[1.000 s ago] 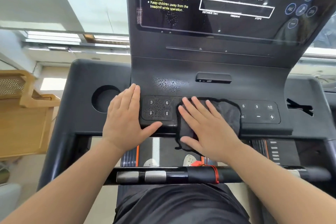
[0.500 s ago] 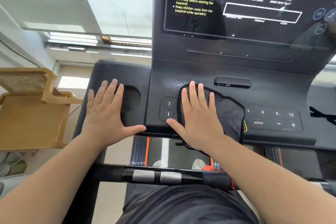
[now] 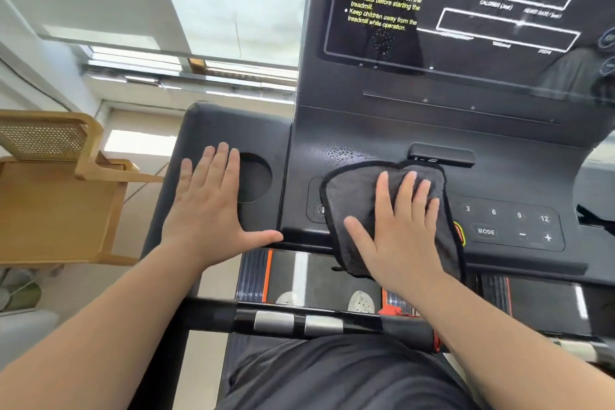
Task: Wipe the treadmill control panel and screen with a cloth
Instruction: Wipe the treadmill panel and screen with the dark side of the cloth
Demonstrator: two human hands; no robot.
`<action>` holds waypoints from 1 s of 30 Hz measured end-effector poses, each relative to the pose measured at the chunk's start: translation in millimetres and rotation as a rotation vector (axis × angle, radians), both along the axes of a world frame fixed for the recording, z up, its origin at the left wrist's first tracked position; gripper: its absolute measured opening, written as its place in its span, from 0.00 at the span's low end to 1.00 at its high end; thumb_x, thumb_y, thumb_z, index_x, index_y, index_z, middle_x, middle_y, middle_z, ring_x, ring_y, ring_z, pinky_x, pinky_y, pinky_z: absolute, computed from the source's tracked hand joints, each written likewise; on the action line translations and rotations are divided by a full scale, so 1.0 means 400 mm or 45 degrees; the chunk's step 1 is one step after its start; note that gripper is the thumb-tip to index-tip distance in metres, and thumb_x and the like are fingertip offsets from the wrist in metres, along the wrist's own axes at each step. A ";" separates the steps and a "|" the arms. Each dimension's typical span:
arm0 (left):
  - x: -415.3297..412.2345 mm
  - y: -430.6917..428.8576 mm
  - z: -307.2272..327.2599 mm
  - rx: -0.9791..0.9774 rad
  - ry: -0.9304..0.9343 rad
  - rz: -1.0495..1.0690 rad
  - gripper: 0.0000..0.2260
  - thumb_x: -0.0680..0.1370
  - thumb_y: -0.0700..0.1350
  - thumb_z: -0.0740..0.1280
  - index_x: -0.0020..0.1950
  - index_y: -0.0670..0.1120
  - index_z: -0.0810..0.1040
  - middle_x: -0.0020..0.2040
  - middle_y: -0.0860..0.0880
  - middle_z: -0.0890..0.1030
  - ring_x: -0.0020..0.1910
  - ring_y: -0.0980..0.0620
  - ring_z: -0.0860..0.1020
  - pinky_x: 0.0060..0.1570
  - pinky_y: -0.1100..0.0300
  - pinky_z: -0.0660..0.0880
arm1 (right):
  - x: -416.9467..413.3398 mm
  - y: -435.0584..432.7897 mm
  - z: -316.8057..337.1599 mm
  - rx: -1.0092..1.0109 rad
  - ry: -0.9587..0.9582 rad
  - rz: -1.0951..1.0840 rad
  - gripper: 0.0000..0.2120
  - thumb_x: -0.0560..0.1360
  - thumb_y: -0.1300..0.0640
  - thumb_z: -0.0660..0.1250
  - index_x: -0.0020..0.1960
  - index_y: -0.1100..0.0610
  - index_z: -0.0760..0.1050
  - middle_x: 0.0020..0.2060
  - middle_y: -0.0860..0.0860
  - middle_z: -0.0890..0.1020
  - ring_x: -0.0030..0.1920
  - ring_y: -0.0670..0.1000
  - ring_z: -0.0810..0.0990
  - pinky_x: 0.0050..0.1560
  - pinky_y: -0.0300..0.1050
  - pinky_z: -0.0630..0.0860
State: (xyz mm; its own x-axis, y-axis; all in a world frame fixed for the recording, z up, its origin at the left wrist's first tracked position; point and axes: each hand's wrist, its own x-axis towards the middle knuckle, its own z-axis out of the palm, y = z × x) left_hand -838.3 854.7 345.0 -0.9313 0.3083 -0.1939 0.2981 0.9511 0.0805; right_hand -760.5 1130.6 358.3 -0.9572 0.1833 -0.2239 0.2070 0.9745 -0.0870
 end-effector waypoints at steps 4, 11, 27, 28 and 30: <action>0.001 0.003 0.004 0.017 0.001 0.010 0.66 0.58 0.87 0.40 0.82 0.43 0.40 0.84 0.43 0.44 0.83 0.43 0.42 0.80 0.40 0.43 | -0.103 -0.068 -0.018 0.039 0.080 -0.050 0.45 0.77 0.29 0.38 0.84 0.57 0.44 0.79 0.73 0.45 0.80 0.74 0.43 0.78 0.73 0.44; -0.003 -0.004 -0.002 0.174 0.056 0.047 0.57 0.65 0.83 0.41 0.83 0.45 0.47 0.84 0.44 0.51 0.83 0.45 0.48 0.81 0.42 0.44 | -0.139 -0.080 -0.008 0.058 0.055 0.663 0.38 0.81 0.32 0.44 0.84 0.51 0.46 0.84 0.58 0.45 0.83 0.61 0.41 0.81 0.67 0.46; -0.006 -0.010 0.002 0.213 0.043 0.061 0.51 0.69 0.81 0.40 0.82 0.49 0.53 0.84 0.44 0.54 0.83 0.44 0.50 0.81 0.42 0.45 | -0.130 -0.095 0.003 0.046 0.043 0.052 0.46 0.76 0.27 0.33 0.84 0.56 0.40 0.81 0.68 0.40 0.81 0.68 0.37 0.77 0.74 0.42; -0.004 -0.011 0.002 0.226 0.038 0.061 0.50 0.69 0.80 0.43 0.82 0.49 0.54 0.84 0.44 0.54 0.83 0.44 0.50 0.81 0.42 0.45 | -0.149 -0.104 -0.002 0.086 0.068 0.099 0.44 0.77 0.28 0.36 0.84 0.55 0.40 0.81 0.69 0.40 0.81 0.68 0.37 0.77 0.74 0.42; -0.002 -0.013 0.003 0.250 0.034 0.059 0.48 0.70 0.77 0.48 0.82 0.49 0.55 0.83 0.44 0.55 0.83 0.43 0.50 0.81 0.42 0.45 | -0.165 -0.111 -0.008 0.128 0.075 0.298 0.42 0.78 0.29 0.39 0.84 0.53 0.40 0.81 0.66 0.37 0.81 0.66 0.35 0.78 0.72 0.40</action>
State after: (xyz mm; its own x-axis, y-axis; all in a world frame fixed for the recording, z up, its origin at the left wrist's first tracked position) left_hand -839.1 849.5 346.1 -0.9494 0.2944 -0.1096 0.2587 0.9307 0.2586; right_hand -826.5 1086.0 354.9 -0.9870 -0.0263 -0.1586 -0.0278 0.9996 0.0073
